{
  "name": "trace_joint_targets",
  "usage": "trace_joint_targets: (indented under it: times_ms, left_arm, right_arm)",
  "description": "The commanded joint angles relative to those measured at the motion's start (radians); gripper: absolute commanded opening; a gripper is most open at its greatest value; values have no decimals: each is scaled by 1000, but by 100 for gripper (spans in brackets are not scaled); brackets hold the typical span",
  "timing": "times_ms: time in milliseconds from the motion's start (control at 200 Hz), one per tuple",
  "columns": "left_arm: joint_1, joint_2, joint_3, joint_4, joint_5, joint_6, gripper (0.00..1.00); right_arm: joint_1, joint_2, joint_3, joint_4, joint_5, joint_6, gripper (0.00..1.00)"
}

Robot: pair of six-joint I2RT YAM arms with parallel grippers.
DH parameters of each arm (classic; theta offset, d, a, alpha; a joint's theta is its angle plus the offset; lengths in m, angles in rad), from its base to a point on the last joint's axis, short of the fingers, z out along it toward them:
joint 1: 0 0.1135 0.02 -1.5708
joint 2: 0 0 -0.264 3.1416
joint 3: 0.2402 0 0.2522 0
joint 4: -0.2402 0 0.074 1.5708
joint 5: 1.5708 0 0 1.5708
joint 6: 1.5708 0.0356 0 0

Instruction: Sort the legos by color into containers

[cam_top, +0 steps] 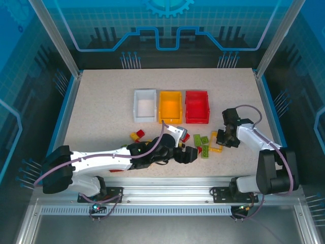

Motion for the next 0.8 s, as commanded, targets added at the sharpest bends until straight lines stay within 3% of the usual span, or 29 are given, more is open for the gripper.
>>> trace_joint_targets:
  times_ms: [0,620,795]
  left_arm:
    - [-7,-17,25,11,-2,-9,84]
    - [-7,-40,33,-23,-21,12,84]
    - [-7,-59,34,-35,-35,16,84]
  right_arm:
    - [-1,15,34,-20,4,-5,7]
    - [25,122,96,-21,16,-1,12]
    - [46,67,106,-32,83,4,0]
